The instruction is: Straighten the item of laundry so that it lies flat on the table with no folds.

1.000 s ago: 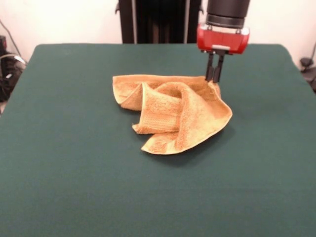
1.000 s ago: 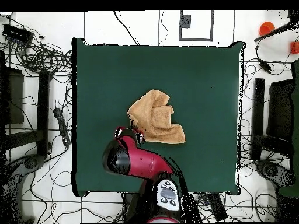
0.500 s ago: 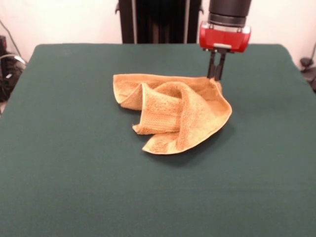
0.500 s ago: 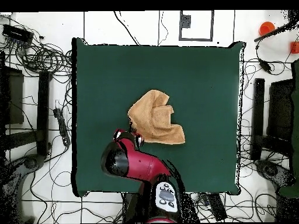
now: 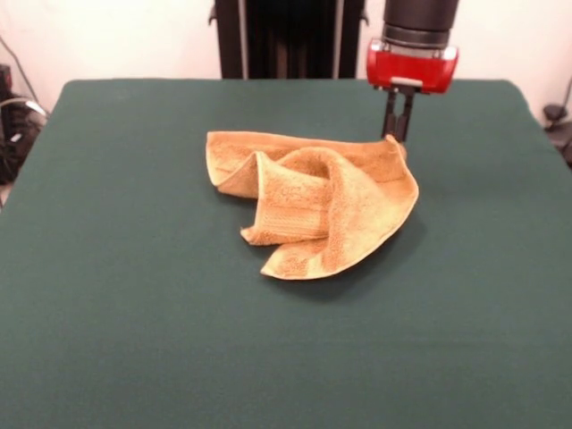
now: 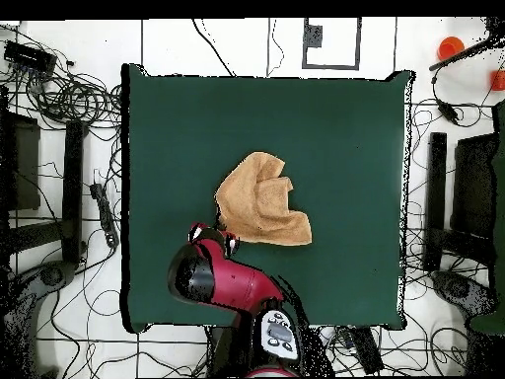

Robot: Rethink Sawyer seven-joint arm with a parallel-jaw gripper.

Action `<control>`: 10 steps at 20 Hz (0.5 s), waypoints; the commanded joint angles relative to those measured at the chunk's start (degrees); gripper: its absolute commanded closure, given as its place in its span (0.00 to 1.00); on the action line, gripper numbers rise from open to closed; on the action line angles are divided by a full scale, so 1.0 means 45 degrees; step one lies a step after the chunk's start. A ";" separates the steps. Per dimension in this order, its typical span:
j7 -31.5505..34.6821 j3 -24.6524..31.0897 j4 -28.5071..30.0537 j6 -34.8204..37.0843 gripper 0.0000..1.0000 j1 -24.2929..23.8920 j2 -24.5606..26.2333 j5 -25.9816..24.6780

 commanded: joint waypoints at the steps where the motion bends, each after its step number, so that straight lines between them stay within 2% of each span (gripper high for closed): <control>1: 0.4398 0.1678 0.1115 -0.0489 1.00 0.0144 0.0489 0.0956; 10: 0.4689 0.1347 0.0899 -0.0012 1.00 0.0831 0.0385 0.1305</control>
